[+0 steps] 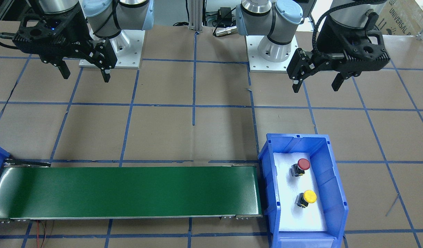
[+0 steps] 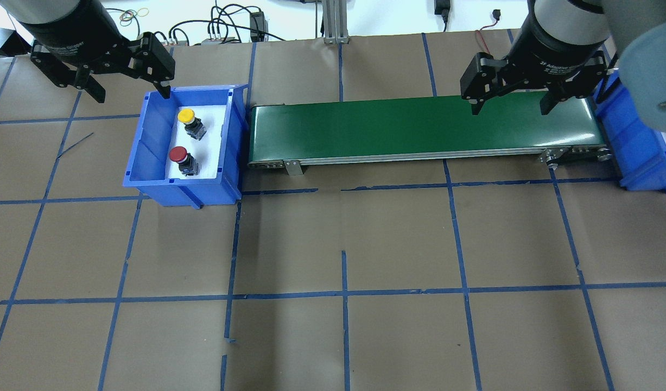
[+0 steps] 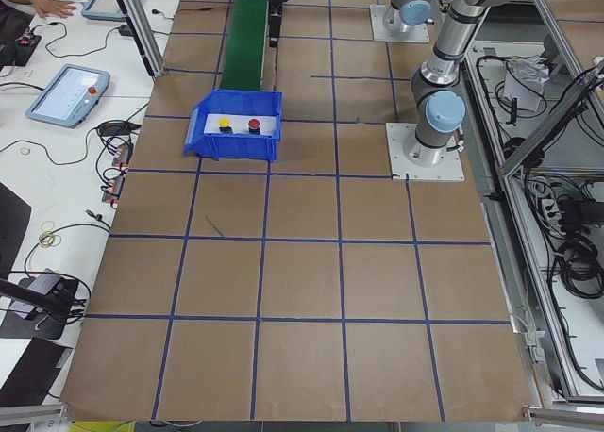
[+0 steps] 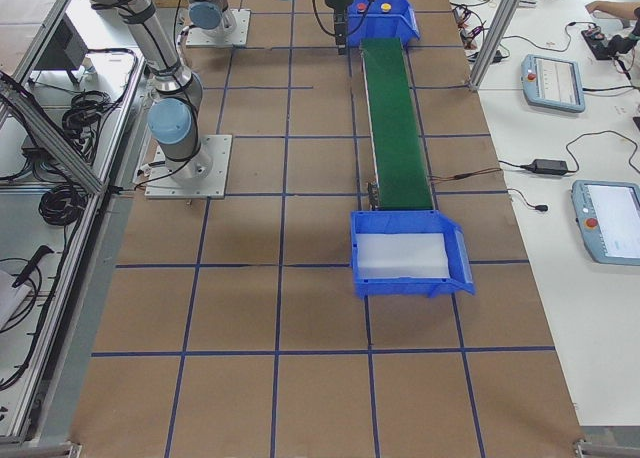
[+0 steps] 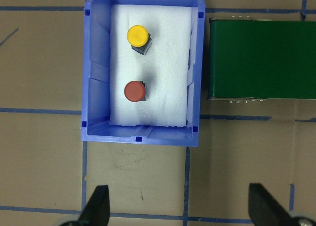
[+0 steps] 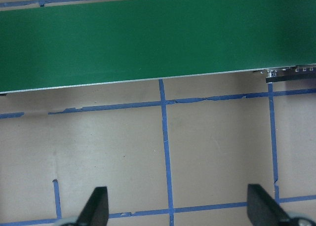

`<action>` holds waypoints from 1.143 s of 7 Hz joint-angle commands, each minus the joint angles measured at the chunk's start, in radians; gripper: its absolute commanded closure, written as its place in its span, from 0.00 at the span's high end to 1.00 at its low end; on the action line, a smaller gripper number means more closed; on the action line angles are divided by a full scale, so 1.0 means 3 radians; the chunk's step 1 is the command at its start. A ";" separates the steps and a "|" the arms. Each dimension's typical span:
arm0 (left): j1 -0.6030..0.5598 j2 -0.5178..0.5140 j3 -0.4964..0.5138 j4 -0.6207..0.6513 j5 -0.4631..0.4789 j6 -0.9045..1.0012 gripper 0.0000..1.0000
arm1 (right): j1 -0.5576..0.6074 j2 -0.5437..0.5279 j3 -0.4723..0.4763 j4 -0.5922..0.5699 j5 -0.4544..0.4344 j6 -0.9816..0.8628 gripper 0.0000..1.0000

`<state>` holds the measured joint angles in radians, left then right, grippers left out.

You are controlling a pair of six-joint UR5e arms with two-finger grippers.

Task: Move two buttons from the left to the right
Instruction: 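Move the left gripper down over the red button in the blue bin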

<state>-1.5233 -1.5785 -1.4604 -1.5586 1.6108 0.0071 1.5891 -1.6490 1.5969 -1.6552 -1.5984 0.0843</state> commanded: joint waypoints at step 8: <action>0.0158 -0.0694 -0.0306 0.0740 0.0035 0.0339 1.00 | 0.0001 0.0000 0.0005 0.0000 0.0000 0.0000 1.00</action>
<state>-1.4960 -1.7248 -1.5223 -1.4143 1.6192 0.0918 1.5892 -1.6489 1.5984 -1.6551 -1.5984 0.0843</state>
